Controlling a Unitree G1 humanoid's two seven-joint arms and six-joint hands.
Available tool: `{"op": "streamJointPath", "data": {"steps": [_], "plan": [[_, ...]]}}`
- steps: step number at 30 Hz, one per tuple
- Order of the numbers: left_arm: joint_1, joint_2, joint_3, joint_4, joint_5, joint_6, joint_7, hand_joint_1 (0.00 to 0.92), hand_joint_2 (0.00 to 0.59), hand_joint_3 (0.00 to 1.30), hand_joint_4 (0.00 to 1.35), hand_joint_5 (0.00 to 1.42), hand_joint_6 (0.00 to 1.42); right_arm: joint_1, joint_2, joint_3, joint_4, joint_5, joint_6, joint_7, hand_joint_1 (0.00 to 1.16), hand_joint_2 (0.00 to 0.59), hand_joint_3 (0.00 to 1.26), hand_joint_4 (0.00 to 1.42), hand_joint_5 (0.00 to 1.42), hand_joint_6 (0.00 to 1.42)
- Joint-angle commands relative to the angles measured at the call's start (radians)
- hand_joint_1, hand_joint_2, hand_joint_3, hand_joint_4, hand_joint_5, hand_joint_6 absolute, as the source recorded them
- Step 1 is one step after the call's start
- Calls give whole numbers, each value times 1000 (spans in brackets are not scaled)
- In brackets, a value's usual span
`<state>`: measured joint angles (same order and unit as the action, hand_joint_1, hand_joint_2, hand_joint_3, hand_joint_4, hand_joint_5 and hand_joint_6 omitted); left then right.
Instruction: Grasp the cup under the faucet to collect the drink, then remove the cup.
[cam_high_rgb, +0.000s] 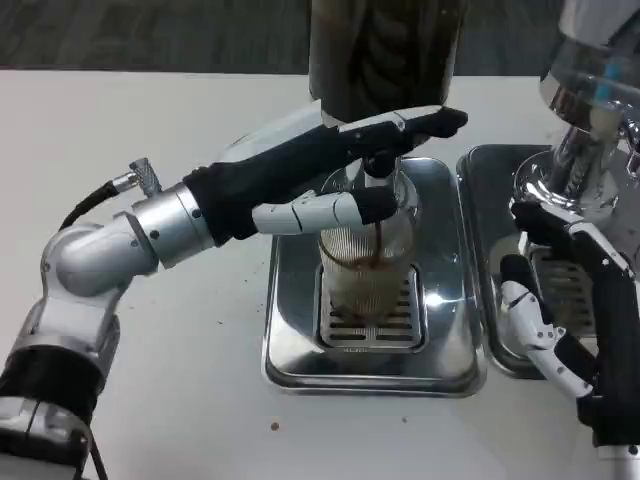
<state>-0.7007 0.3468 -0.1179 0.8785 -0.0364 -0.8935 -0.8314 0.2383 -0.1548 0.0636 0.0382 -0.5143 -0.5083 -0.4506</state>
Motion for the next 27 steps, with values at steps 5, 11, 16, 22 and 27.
{"op": "streamJointPath", "data": {"steps": [5, 11, 16, 22, 27], "plan": [[32, 19, -37, 30, 50, 1, 13, 0, 84, 109, 5, 31, 0, -37, -24, 4, 13, 186, 18, 201, 516, 251, 151, 184, 205, 258], [37, 25, -46, 27, 58, -9, 32, 0, 93, 108, 5, 22, 0, -52, -40, 9, 6, 228, 57, 322, 571, 232, 35, 84, 104, 172], [38, 30, -48, 24, 61, -12, 40, 0, 94, 108, 5, 20, 0, -72, -49, 23, 6, 231, 93, 385, 598, 224, 0, 10, 45, 130], [42, 38, -45, 18, 59, -10, 46, 0, 94, 108, 10, 20, 0, -106, -55, 42, 33, 208, 115, 424, 617, 222, 0, 0, 0, 83], [48, 43, -45, 6, 60, -15, 54, 0, 103, 108, 15, 20, 0, -135, -52, 55, 59, 183, 128, 424, 644, 217, 0, 0, 0, 80]]}}
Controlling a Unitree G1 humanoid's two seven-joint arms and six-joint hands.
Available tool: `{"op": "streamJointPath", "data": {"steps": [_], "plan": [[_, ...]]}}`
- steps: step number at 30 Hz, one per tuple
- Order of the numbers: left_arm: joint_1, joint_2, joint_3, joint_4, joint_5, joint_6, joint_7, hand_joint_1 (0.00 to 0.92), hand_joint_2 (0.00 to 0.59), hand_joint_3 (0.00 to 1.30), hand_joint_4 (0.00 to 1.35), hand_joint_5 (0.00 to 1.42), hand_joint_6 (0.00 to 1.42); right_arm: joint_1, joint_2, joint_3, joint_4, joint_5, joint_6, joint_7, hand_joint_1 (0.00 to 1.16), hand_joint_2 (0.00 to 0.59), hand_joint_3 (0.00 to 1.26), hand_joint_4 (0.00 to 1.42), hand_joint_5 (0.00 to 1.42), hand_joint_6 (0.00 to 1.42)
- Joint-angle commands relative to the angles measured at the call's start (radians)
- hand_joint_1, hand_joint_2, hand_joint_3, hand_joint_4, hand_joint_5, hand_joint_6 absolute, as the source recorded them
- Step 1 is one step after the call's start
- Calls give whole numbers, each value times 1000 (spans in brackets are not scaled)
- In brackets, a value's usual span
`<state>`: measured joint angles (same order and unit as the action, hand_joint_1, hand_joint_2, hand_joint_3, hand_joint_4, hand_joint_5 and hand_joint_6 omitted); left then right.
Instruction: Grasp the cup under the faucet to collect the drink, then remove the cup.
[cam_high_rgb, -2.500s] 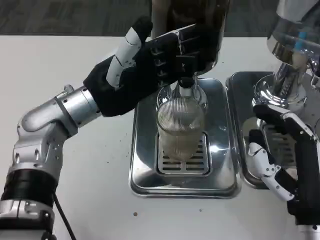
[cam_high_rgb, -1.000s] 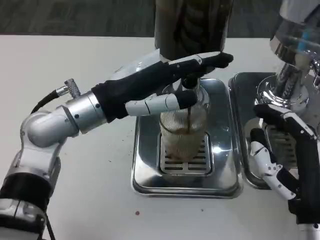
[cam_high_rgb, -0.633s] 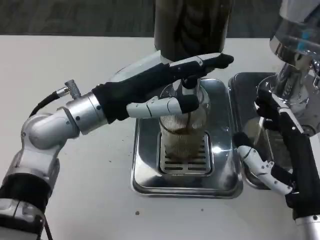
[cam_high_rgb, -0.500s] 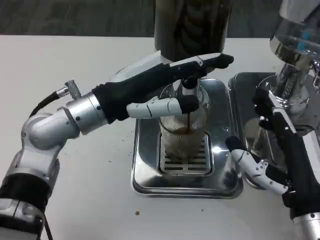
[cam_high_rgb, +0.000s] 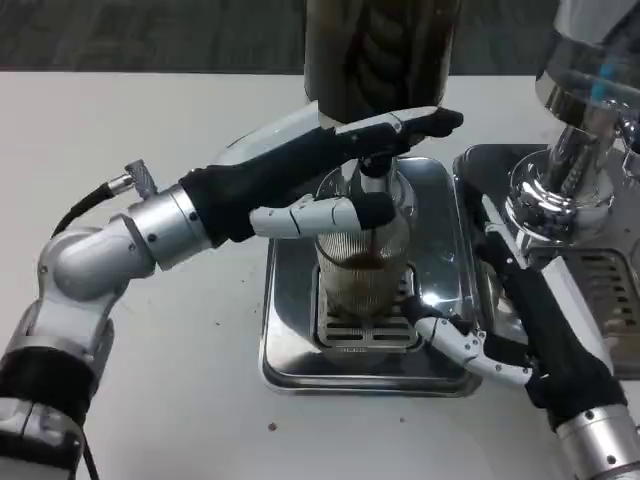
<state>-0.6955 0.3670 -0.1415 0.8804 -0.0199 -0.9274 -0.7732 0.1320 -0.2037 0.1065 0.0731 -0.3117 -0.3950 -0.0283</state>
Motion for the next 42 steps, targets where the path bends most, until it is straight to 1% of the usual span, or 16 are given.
{"op": "streamJointPath", "data": {"steps": [1, 7, 16, 24, 34, 42], "plan": [[44, 25, -22, 1, 44, 19, -3, 0, 103, 108, 15, 20, 0, -35, -3, 15, 30, -23, 17, 2, 645, 217, 0, 0, 0, 80], [51, 34, -22, -11, 46, 24, 2, 0, 108, 114, 15, 19, 0, -62, 3, 26, 74, -29, 17, -11, 651, 223, 0, 0, 0, 80], [57, 40, -22, -27, 50, 26, 4, 0, 115, 117, 23, 19, 0, -105, 25, 36, 150, -32, 4, -48, 660, 224, 0, 0, 0, 80], [65, 48, -21, -43, 47, 28, 1, 0, 117, 118, 25, 19, 0, -137, 38, 42, 196, -19, -5, -41, 654, 223, 0, 0, 0, 80], [73, 59, -21, -62, 48, 33, 4, 0, 117, 118, 25, 19, 0, -191, 63, 55, 279, -12, -37, -54, 646, 228, 0, 0, 0, 80], [77, 67, -17, -71, 48, 37, 7, 0, 113, 118, 26, 19, 0, -223, 74, 58, 328, -10, -55, -60, 638, 229, 0, 0, 0, 80]]}}
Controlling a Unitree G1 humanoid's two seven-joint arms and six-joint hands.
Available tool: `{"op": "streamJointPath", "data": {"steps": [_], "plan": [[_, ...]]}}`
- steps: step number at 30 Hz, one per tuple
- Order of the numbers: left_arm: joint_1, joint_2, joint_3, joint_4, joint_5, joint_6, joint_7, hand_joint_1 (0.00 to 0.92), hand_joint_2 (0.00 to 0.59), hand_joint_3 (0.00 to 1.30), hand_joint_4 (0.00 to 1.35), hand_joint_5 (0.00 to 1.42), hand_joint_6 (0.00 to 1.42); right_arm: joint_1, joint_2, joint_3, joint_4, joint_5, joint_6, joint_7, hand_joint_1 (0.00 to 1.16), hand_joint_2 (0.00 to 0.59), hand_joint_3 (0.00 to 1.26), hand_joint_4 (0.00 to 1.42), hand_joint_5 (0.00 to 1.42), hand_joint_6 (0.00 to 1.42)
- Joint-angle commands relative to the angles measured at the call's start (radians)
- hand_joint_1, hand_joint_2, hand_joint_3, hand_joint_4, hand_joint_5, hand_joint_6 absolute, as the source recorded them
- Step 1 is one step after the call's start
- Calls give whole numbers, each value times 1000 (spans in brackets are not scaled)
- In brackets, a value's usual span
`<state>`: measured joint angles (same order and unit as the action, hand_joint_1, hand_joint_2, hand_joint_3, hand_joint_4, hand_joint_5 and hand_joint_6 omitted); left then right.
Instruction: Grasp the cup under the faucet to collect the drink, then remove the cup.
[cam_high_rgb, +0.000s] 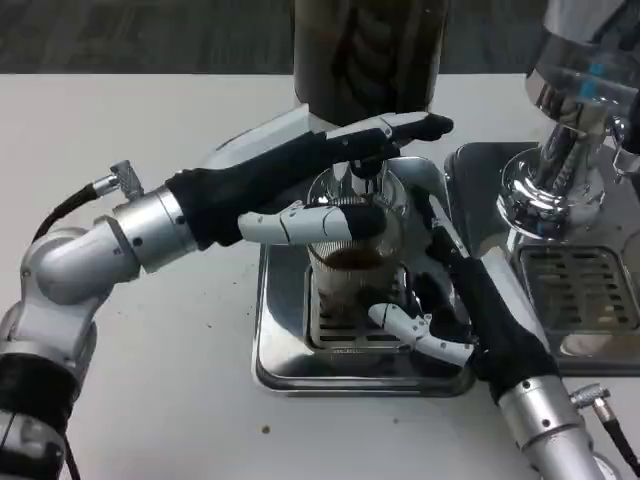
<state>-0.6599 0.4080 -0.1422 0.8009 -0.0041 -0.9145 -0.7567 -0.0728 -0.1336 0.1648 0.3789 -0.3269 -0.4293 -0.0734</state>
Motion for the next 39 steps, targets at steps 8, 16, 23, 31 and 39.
{"op": "streamJointPath", "data": {"steps": [8, 16, 23, 31, 39], "plan": [[50, 28, -10, 4, 24, 29, -3, 0, 110, 118, 26, 19, 0, -46, 10, -2, 70, 9, -41, -18, 625, 236, 0, 0, 0, 80], [60, 35, -8, -7, 23, 31, 5, 0, 110, 118, 26, 19, 0, -84, 16, -1, 123, 10, -63, -24, 619, 235, 0, 0, 0, 80], [69, 42, -3, -16, 21, 36, 12, 0, 109, 124, 34, 19, 0, -112, 23, 2, 166, 12, -79, -29, 613, 240, 0, 0, 1, 80], [72, 41, 15, -11, -7, 53, 12, 0, 110, 127, 38, 25, 0, -135, 25, 6, 201, 14, -97, -22, 606, 245, 0, 0, 3, 84], [76, 28, 33, -12, -77, 88, -18, 0, 117, 144, 56, 42, 6, -132, 21, 2, 200, 20, -109, -20, 603, 246, 0, 0, 3, 91]]}}
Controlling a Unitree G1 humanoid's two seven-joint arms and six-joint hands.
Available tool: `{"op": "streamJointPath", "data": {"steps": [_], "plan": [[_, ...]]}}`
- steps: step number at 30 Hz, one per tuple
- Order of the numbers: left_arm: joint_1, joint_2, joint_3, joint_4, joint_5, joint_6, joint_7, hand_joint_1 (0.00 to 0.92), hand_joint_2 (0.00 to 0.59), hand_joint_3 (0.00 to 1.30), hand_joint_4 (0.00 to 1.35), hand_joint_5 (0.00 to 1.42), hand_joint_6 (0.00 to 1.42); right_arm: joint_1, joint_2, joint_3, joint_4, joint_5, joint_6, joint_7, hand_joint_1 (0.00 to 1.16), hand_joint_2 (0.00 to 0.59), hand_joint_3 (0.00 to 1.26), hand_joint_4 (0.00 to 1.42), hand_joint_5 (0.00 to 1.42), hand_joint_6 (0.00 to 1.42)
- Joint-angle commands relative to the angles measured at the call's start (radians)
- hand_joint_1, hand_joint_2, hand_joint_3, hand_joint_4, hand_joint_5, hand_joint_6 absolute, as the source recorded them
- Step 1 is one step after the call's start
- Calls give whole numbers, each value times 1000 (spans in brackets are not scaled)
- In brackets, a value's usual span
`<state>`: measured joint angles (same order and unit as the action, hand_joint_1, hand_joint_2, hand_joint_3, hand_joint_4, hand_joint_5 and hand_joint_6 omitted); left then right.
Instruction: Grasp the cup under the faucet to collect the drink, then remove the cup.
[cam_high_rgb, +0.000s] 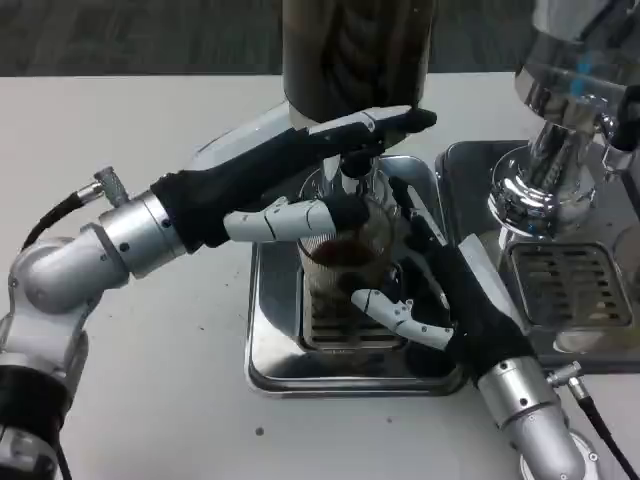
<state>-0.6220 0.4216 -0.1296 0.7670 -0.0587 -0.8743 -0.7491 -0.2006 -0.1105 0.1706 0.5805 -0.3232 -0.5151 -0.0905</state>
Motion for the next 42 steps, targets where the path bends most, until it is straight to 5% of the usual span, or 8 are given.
{"op": "streamJointPath", "data": {"steps": [1, 20, 42], "plan": [[36, 10, 25, 25, -39, 55, -33, 0, 117, 145, 56, 43, 6, -2, -4, -5, -4, 17, -24, -2, 602, 246, 0, 0, 3, 92], [29, -33, 148, -9, -200, 155, -127, 0, 116, 214, 142, 104, 75, 17, -8, -3, -28, 32, -31, 3, 585, 247, 0, 0, 13, 95], [117, -6, 289, -35, -234, 233, -121, 0, 126, 296, 222, 159, 118, 15, -18, -5, -13, 75, -67, 63, 538, 238, 0, 0, 4, 98]]}}
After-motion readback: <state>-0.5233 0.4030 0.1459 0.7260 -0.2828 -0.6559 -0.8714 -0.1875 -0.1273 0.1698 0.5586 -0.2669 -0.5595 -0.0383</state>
